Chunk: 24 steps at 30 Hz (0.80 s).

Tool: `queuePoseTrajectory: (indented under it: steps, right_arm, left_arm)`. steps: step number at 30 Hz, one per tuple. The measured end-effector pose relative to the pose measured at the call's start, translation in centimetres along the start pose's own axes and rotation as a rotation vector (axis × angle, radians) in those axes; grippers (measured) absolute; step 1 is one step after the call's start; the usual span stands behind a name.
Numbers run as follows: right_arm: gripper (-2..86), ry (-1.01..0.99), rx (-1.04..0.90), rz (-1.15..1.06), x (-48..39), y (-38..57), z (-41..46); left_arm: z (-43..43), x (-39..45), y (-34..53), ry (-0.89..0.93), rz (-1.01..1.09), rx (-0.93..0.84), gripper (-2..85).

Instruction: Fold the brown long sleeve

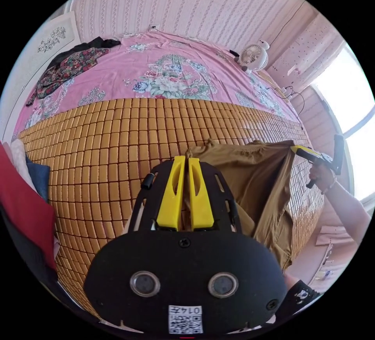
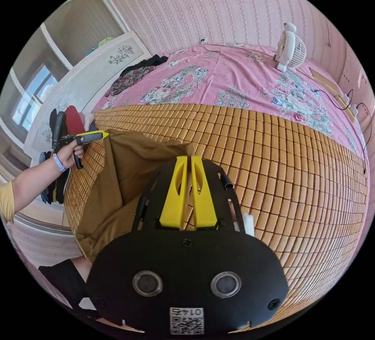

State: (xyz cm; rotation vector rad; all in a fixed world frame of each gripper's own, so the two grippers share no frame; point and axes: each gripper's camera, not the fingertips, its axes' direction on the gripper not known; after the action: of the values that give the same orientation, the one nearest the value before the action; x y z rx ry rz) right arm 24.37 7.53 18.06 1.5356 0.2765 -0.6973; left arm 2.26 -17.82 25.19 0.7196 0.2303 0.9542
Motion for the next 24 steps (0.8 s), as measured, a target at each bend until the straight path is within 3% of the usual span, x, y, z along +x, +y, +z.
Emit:
queuePoseTrajectory:
  steps: [8, 13, 18, 24]
  right_arm:
    - [1.0, -0.102, 0.129, -0.082, -3.0, 6.9, -10.2]
    - [2.1, -0.254, 0.075, -0.191, -7.0, 18.1, -15.8]
    - [6.4, -0.038, -0.110, -0.177, -10.4, 33.6, -13.7]
    - [10.3, 0.030, -0.047, 0.008, -11.9, 40.2, -13.2]
  left_arm:
    - [-13.8, 3.2, 8.6, 0.116, 0.086, 0.180, -0.9]
    - [-22.1, 5.0, 23.5, 0.191, 0.096, 0.144, 0.5]
    - [-20.4, 4.1, 39.0, 0.191, -0.112, -0.028, 3.1]
    - [-21.3, 6.4, 46.2, 0.199, -0.132, -0.021, 3.7]
